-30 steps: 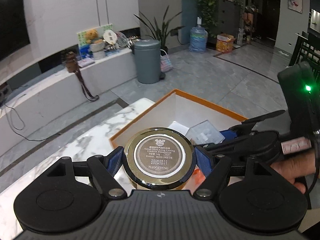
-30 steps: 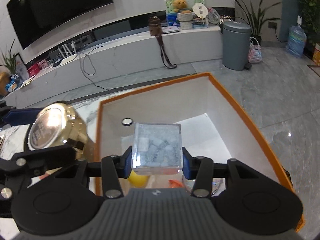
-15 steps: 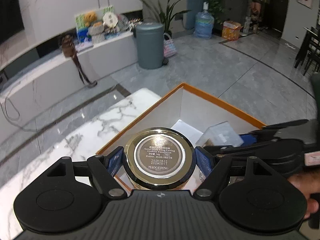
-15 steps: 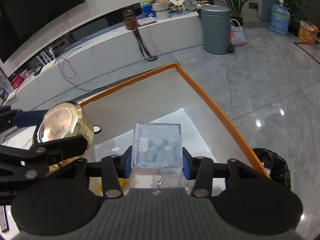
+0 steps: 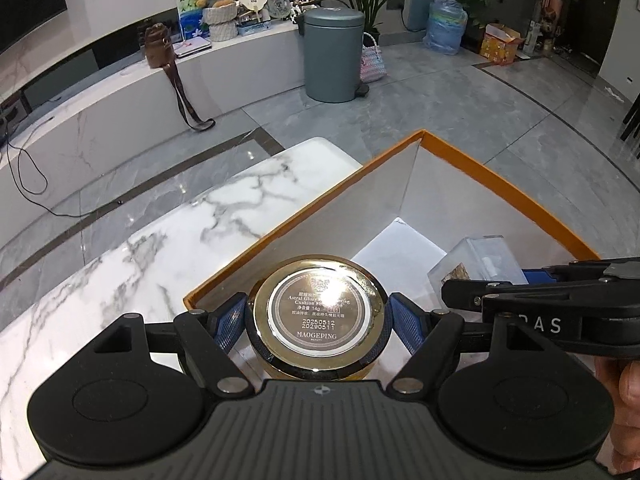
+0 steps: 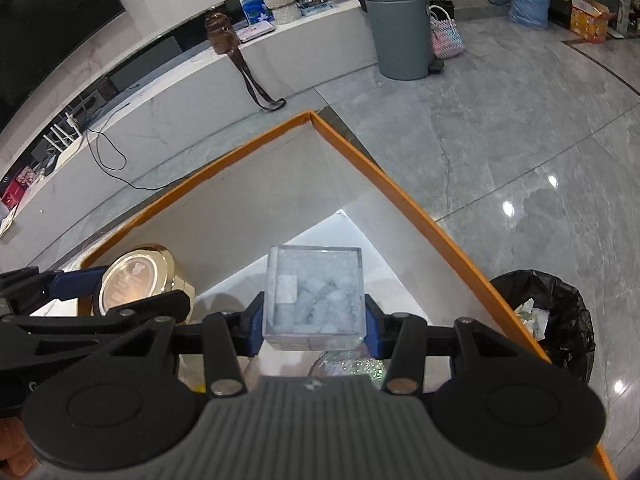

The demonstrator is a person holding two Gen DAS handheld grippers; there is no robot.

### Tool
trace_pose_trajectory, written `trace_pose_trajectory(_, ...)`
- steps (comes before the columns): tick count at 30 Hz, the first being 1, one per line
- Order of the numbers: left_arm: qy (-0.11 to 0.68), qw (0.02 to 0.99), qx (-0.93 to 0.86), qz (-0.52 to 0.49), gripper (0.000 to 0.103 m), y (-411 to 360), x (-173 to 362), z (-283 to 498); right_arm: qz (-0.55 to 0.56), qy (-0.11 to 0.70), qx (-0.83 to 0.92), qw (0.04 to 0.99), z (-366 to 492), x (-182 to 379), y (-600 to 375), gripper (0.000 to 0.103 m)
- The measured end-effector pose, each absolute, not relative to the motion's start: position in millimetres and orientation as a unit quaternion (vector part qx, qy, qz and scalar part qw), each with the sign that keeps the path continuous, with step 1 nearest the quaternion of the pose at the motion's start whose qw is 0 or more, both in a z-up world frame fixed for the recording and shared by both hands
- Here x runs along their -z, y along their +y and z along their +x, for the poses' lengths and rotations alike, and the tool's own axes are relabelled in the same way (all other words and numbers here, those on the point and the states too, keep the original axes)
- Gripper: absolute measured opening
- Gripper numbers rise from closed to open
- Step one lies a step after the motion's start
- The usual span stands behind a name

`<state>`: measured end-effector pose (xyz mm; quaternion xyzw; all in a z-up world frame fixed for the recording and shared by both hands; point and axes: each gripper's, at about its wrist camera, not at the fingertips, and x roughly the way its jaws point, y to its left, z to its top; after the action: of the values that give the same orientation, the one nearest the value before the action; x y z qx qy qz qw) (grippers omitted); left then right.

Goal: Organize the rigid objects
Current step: 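Lower both tools into the orange box and open them to release the items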

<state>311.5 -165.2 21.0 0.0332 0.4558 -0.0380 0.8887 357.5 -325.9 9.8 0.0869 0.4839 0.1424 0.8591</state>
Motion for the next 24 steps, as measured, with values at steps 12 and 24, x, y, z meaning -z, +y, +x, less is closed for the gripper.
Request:
trace_pose_trajectory(12, 0.46, 0.886, 0.035, 0.043, 0.088, -168.0, -17.5, 318.8, 0.09, 0.495, -0.13, 0.854, 370.0, 0.8, -323.7, 0.047)
trace_pose_trajectory(24, 0.459, 0.887, 0.04, 0.023, 0.088, -163.2, -21.4, 318.7, 0.113, 0.493, -0.124, 0.854, 373.0, -1.6, -329.3, 0.051)
